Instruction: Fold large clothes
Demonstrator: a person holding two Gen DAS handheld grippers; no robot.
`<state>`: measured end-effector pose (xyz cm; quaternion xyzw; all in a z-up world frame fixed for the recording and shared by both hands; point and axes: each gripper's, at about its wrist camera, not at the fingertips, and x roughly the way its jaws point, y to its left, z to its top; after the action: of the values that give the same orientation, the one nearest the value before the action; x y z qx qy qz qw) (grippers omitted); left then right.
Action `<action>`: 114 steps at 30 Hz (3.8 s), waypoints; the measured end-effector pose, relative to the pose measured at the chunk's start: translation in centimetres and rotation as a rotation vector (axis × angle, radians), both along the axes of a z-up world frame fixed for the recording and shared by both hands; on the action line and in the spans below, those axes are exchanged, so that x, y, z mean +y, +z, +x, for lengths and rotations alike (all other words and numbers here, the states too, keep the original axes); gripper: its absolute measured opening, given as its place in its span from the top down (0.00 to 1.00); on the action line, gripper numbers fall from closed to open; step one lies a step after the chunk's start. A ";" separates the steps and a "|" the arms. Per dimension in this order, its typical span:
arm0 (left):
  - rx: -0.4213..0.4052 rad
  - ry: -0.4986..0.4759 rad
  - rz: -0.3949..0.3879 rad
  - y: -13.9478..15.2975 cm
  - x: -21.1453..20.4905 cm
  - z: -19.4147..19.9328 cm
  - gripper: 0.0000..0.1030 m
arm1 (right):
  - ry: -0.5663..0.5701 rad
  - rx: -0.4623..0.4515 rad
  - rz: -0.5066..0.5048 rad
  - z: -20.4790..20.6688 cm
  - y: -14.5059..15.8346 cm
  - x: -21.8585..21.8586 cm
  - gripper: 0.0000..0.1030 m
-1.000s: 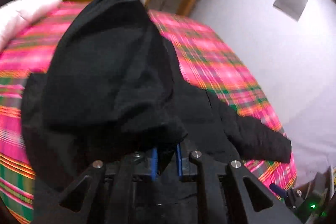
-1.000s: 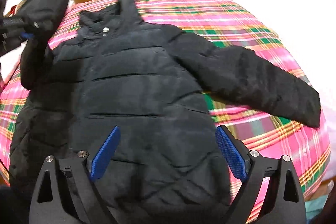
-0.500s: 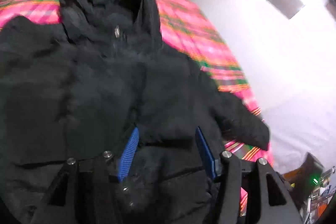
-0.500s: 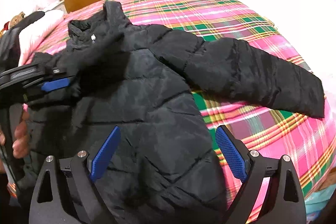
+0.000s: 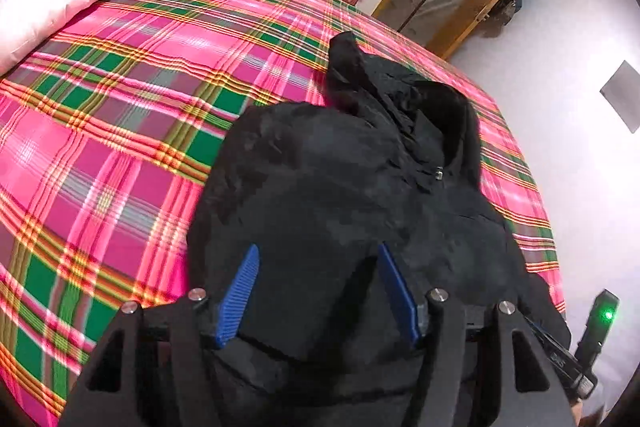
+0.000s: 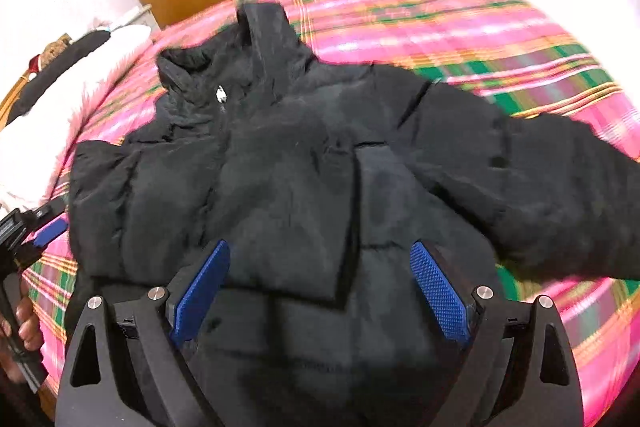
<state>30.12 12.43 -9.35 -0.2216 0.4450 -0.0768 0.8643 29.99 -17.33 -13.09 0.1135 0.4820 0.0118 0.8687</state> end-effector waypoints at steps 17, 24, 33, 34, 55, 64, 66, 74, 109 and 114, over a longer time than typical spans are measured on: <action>0.052 -0.019 -0.066 -6.0 -1.3 5.7 0.38 | -0.038 0.099 -0.112 3.5 -2.2 -3.9 0.92; 0.095 0.002 -0.037 -7.1 -0.9 6.0 0.38 | -0.134 -0.133 -0.160 1.3 3.6 -2.9 0.83; 0.070 -0.026 0.127 -6.2 -2.4 6.4 0.35 | -0.036 0.023 -0.088 7.0 -3.1 -0.8 0.83; 0.093 -0.043 0.117 -7.4 -2.4 6.5 0.33 | -0.027 0.023 -0.090 7.2 -3.4 -0.9 0.83; -0.028 -0.070 0.219 2.3 -6.9 -4.9 0.33 | -0.396 -0.044 0.040 -12.8 5.8 -17.6 0.39; -0.032 -0.081 0.255 3.3 -8.8 -4.9 0.33 | -0.705 0.006 0.222 -15.9 -0.4 -30.4 0.37; -0.038 -0.107 0.284 3.2 -9.6 -5.2 0.33 | -0.761 0.004 0.264 -16.2 -1.7 -32.2 0.37; 0.010 -0.126 0.362 3.5 -10.4 -6.9 0.33 | -0.877 -0.165 0.414 -16.2 -3.9 -36.6 0.31; -0.003 -0.028 0.206 3.6 -5.3 -3.8 0.34 | 0.073 -0.190 0.233 -0.6 5.7 2.9 0.93; 0.059 -0.010 0.158 1.4 -4.6 -2.7 0.34 | 0.230 -0.016 0.204 0.9 -0.4 8.2 0.86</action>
<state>27.45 7.82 -7.96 -0.1524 0.4760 -0.0391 0.8652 30.87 -9.15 -13.44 0.1454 0.4809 0.1610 0.8495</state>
